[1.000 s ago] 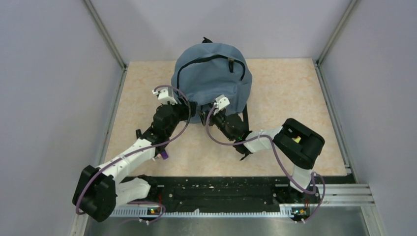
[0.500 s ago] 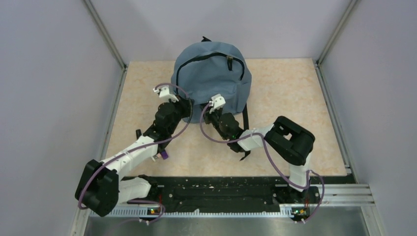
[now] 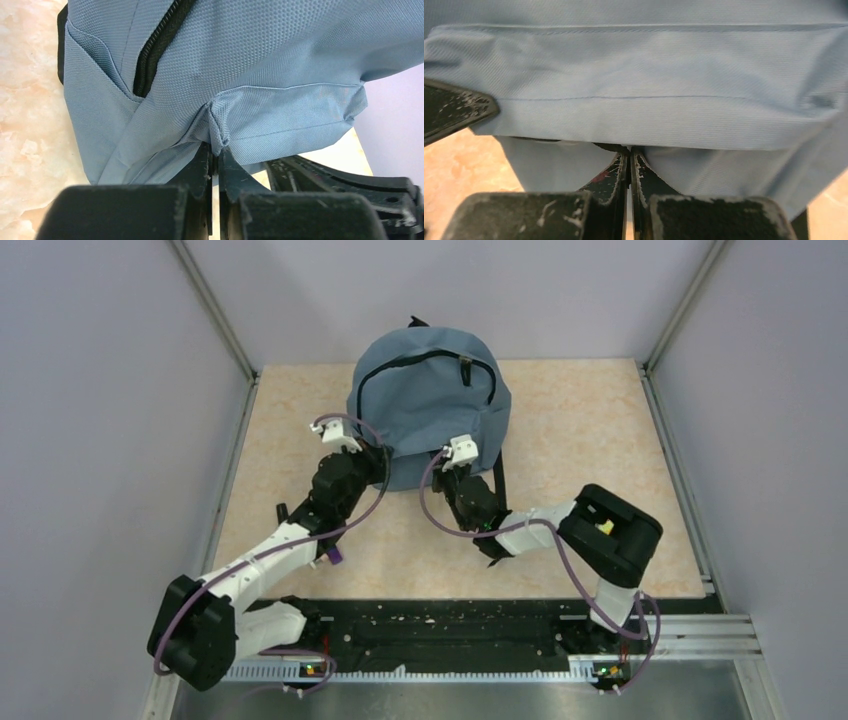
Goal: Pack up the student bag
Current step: Unzip the student bag at the center of the board.
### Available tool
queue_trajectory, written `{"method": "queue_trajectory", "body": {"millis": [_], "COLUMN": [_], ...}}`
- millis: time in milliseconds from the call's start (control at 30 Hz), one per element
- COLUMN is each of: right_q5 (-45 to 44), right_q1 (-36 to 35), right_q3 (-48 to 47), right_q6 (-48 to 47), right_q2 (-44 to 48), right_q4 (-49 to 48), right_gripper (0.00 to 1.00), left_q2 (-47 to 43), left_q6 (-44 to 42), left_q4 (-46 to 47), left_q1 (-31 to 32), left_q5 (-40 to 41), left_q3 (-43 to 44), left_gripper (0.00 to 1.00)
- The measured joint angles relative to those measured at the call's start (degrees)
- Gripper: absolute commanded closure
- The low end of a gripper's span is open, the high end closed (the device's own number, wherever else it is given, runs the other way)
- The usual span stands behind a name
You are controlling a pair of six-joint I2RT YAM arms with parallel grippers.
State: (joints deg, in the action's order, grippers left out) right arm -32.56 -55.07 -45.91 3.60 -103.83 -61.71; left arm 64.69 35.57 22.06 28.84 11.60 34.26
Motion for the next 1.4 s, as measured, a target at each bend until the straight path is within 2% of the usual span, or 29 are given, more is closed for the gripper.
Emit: {"method": "queue_trajectory", "body": {"millis": [200, 333, 567, 733, 767, 800, 900, 933, 1067, 1233, 1400], "right_q5": [-4.7, -4.7, 0.1, 5.0, 5.9, 6.6, 8.9, 9.6, 11.3, 12.7, 13.2], "right_q1": [0.2, 2.7, 12.0, 14.2, 14.4, 14.6, 15.1, 15.3, 15.7, 15.9, 15.9], "right_q3": [3.7, 6.3, 10.0, 11.7, 11.9, 12.2, 12.8, 12.9, 13.0, 13.3, 13.7], "right_q6": [-0.6, -0.3, 2.9, 3.9, 3.9, 3.9, 3.9, 4.0, 4.1, 4.2, 4.2], "right_q2": [6.2, 11.0, 17.5, 20.2, 20.5, 20.7, 21.4, 21.6, 22.3, 24.0, 25.5], "right_q4": [2.8, 5.9, 13.1, 14.9, 15.0, 15.0, 15.3, 15.6, 16.3, 17.6, 18.5], "right_gripper": [1.00, 1.00, 1.00, 1.00, 1.00, 1.00, 1.00, 1.00, 1.00, 1.00, 1.00], "left_q2": [-2.5, -4.5, -6.3, -6.4, -6.4, -6.4, -6.4, -6.6, -8.8, -12.1, -7.2], "left_q6": [-1.6, -3.1, -6.3, -10.4, -12.0, -13.9, -20.3, -22.4, -30.9, -43.3, -52.7], "left_q4": [-2.0, -4.0, -6.3, -6.3, -6.3, -6.4, -7.8, -8.7, -10.5, -11.6, -14.9], "left_q1": [0.2, 0.1, 0.1, 0.1, 0.1, 0.0, -0.3, -0.2, 1.5, 7.7, 10.5], "left_q5": [0.3, 1.2, 0.5, -1.7, -2.3, -3.2, -5.4, -5.7, -5.6, -6.0, -6.9], "left_q3": [-0.8, -1.2, -1.2, -1.2, -1.2, -1.2, -0.4, 0.0, 0.5, 0.9, 5.0], "left_gripper": [1.00, 1.00, 1.00, 1.00, 0.95, 0.84, 0.39, 0.35, 0.31, 0.26, 0.26]}}
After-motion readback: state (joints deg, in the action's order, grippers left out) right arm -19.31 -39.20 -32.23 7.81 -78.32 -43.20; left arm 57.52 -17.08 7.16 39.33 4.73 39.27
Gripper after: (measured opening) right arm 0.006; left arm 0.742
